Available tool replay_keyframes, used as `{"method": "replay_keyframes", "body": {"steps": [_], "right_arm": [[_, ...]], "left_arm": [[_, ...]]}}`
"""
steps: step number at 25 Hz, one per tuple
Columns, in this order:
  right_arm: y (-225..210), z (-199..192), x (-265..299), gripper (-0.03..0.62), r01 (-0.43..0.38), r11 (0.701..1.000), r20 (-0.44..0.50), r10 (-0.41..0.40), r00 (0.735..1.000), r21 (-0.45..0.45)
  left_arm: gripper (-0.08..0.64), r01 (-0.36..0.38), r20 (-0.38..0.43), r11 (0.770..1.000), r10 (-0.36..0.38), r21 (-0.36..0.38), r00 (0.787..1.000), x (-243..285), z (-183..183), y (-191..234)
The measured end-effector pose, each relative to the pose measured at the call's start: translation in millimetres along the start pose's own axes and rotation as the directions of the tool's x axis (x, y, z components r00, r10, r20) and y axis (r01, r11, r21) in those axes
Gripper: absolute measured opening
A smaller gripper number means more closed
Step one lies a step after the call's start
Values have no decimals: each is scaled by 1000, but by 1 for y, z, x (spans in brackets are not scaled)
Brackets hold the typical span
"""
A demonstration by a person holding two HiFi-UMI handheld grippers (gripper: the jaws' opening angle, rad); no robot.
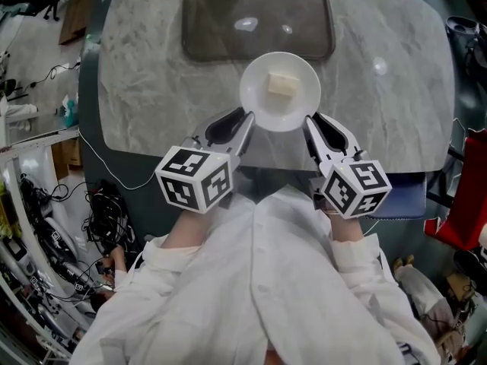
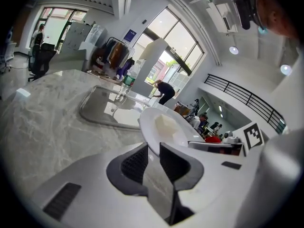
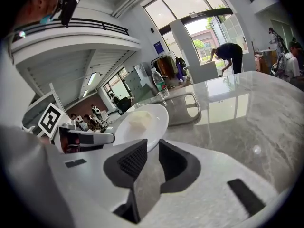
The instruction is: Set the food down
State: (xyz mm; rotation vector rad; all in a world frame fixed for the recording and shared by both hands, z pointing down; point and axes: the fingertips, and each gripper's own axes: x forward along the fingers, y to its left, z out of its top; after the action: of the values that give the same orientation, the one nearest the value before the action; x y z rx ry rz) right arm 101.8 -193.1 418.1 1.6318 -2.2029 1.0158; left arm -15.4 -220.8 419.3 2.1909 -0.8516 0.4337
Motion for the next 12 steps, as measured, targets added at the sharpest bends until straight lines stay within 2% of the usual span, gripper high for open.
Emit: {"method": "replay_keyframes", "body": {"steps": [12], "right_arm": [[-27,67,58,66,-55,998,-21,54,998,-31]], "left_arm": [[83,-34,37,998,36,-52,999,46,64,28]]}}
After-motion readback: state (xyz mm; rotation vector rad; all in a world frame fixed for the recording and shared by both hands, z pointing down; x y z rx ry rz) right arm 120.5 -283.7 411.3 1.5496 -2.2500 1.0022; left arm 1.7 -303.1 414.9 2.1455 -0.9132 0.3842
